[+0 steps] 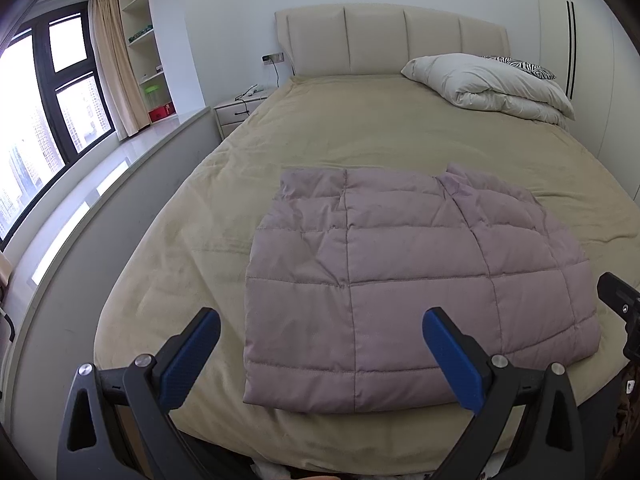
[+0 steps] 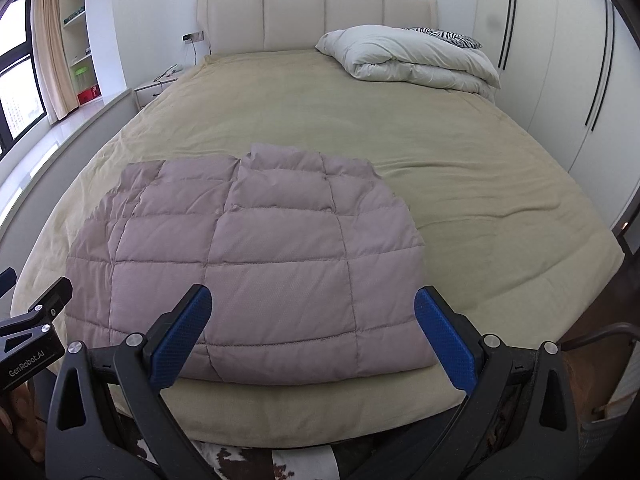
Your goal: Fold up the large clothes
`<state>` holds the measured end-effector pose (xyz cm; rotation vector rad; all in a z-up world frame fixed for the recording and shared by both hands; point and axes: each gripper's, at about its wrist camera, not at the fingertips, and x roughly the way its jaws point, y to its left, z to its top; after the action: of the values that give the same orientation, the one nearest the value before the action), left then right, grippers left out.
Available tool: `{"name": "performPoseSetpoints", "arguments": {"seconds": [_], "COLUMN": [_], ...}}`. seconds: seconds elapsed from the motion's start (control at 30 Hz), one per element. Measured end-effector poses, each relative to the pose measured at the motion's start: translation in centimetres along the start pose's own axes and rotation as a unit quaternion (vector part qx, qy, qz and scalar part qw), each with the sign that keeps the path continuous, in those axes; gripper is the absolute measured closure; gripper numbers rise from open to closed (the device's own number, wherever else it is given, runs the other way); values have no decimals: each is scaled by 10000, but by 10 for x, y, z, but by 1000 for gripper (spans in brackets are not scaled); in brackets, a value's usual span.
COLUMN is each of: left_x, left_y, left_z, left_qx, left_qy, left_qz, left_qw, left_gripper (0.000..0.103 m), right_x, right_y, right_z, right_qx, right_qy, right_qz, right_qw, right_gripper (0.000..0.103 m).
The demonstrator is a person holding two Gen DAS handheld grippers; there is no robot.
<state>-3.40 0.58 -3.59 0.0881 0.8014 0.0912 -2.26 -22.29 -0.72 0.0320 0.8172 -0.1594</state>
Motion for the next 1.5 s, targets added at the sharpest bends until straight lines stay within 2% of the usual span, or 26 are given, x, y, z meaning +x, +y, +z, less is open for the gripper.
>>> {"name": "performPoseSetpoints", "arguments": {"seconds": [1.5], "left_x": [6], "left_y": [-1], "left_z": [-3], "left_qx": [51], "left_qy": [73], "left_qz": [-16], "left_qw": [10000], "left_gripper": [0], "right_x": [2], "right_y": [1], "right_z": [-4], "right_qx": [34], "right_qy": [52], "right_qz": [0], "right_qw": [10000], "right_gripper": [0]}}
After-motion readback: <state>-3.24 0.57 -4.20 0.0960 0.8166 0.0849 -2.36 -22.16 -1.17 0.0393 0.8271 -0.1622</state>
